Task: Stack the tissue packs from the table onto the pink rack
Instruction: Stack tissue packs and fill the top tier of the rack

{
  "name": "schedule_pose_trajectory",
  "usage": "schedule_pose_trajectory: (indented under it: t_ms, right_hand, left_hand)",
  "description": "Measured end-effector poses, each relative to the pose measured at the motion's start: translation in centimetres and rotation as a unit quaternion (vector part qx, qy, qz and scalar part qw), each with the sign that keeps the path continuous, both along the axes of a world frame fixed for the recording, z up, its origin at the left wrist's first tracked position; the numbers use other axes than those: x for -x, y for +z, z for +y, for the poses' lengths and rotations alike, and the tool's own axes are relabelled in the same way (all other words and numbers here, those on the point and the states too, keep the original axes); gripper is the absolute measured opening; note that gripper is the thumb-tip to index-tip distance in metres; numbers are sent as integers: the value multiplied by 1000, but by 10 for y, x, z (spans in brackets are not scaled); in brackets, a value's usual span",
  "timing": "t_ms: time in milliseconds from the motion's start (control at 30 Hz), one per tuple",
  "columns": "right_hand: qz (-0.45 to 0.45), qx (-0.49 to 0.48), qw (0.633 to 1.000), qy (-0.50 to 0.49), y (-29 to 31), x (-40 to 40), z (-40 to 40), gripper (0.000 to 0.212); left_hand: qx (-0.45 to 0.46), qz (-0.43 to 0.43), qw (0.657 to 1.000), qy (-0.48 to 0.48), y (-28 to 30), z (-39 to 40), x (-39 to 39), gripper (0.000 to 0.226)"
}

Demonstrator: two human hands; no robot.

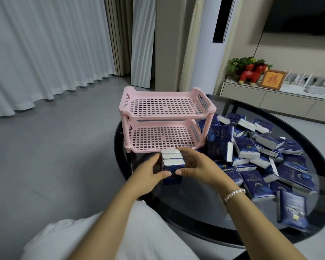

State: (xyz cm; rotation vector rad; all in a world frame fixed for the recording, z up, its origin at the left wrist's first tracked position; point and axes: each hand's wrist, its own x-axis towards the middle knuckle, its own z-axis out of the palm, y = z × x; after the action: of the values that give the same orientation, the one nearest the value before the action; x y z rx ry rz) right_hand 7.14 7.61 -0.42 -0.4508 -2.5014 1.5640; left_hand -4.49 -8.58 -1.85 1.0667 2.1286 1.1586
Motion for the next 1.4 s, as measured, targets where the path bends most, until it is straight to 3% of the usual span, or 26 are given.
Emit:
schedule_pose_trajectory:
  t_ms: [267, 567, 700, 1033, 1400]
  right_hand:
    - [4, -60, 998, -5, 76, -14, 5, 62]
    - [39, -101, 994, -5, 152, -2, 42, 71]
    - [57, -127, 990, -7, 167, 22, 73, 58]
    - [25, -141, 988, -55, 148, 95, 153, 69]
    - [-31, -194, 976, -91, 118, 116, 166, 75]
  left_hand:
    - [-91, -27, 995, -14, 63, -2, -4, 46]
    - [-140, 1, 990, -25, 144, 38, 17, 58]
    - [-136, 26, 990, -30, 163, 71, 37, 62]
    - [-120, -9, 993, -9, 147, 163, 93, 68]
    - [-88, -9, 996, -16, 116, 186, 109, 63]
